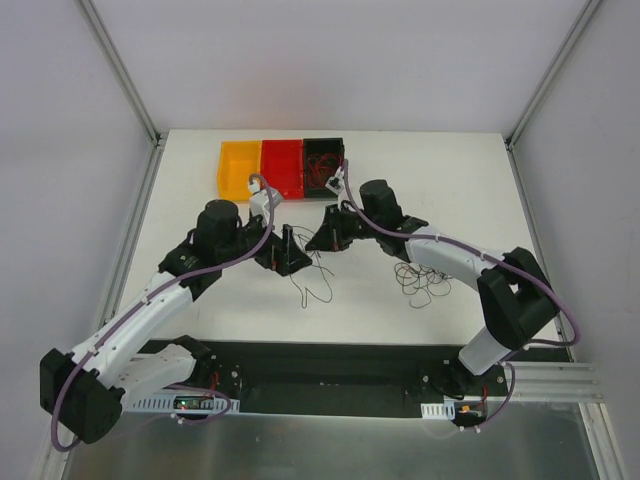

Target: Untangle the cables

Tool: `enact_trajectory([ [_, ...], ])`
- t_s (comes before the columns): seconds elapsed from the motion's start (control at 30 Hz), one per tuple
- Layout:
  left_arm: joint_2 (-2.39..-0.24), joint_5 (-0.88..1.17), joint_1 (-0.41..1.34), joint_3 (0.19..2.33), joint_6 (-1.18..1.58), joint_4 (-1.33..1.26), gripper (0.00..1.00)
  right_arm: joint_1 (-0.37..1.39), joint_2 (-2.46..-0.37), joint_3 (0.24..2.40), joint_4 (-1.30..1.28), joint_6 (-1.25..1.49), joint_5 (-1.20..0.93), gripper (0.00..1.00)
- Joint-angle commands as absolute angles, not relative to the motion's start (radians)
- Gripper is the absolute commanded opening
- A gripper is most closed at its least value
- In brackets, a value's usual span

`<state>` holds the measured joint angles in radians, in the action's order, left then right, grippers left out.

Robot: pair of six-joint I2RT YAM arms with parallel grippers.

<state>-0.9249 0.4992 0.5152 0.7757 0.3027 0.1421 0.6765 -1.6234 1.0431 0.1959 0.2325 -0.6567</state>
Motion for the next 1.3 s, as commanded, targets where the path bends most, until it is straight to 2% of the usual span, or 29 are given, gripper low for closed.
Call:
enact_trajectory([
  [0.0, -1.011, 0.537, 0.509, 0.834, 0.282, 0.071, 0.99, 0.675, -1.526, 0.988, 0.386, 0.371, -0.860, 0.00],
  [0.1, -1.051, 0.537, 0.535, 0.844, 0.282, 0.069, 0.95, 0.666, -1.503, 0.944, 0.495, 0.477, -0.876, 0.00],
  [0.27, -1.107, 0.493, 0.600, 0.865, 0.302, 0.067, 0.76, 0.653, -1.505, 0.871, 0.722, 0.676, -0.871, 0.00],
  [0.47, -1.141, 0.474, 0.629, 0.868, 0.383, -0.047, 0.59, 0.647, -1.513, 0.844, 0.785, 0.735, -0.853, 0.00],
  [0.53, -1.146, 0.453, 0.634, 0.876, 0.397, -0.063, 0.43, 0.643, -1.503, 0.836, 0.785, 0.742, -0.841, 0.00],
  [0.67, -1.150, 0.375, 0.635, 0.876, 0.400, -0.055, 0.00, 0.638, -1.474, 0.816, 0.787, 0.759, -0.810, 0.00],
  [0.7, -1.146, 0.345, 0.635, 0.873, 0.402, -0.052, 0.00, 0.632, -1.462, 0.808, 0.775, 0.758, -0.793, 0.02],
  [0.73, -1.144, 0.321, 0.635, 0.871, 0.397, -0.048, 0.00, 0.618, -1.444, 0.801, 0.752, 0.752, -0.775, 0.11],
  [0.77, -1.143, 0.289, 0.635, 0.873, 0.391, -0.041, 0.00, 0.597, -1.425, 0.793, 0.709, 0.736, -0.756, 0.28],
  [0.8, -1.144, 0.258, 0.635, 0.879, 0.382, -0.029, 0.00, 0.574, -1.401, 0.779, 0.665, 0.715, -0.738, 0.37],
  [0.87, -1.160, 0.178, 0.632, 0.912, 0.361, -0.005, 0.00, 0.500, -1.323, 0.744, 0.571, 0.645, -0.684, 0.53],
  [0.93, -1.187, 0.106, 0.626, 0.962, 0.331, 0.041, 0.00, 0.445, -1.232, 0.715, 0.424, 0.539, -0.605, 0.64],
  [1.0, -1.229, 0.007, 0.608, 1.014, 0.296, 0.046, 0.00, 0.410, -1.154, 0.710, 0.243, 0.395, -0.481, 0.70],
  [1.1, -1.323, -0.139, 0.571, 1.124, 0.258, 0.032, 0.00, 0.388, -1.059, 0.710, 0.056, 0.231, -0.313, 0.72],
  [1.27, -1.567, -0.388, 0.526, 1.256, -0.036, -0.231, 0.00, 0.330, -0.957, 0.667, 0.006, 0.132, -0.239, 0.73],
])
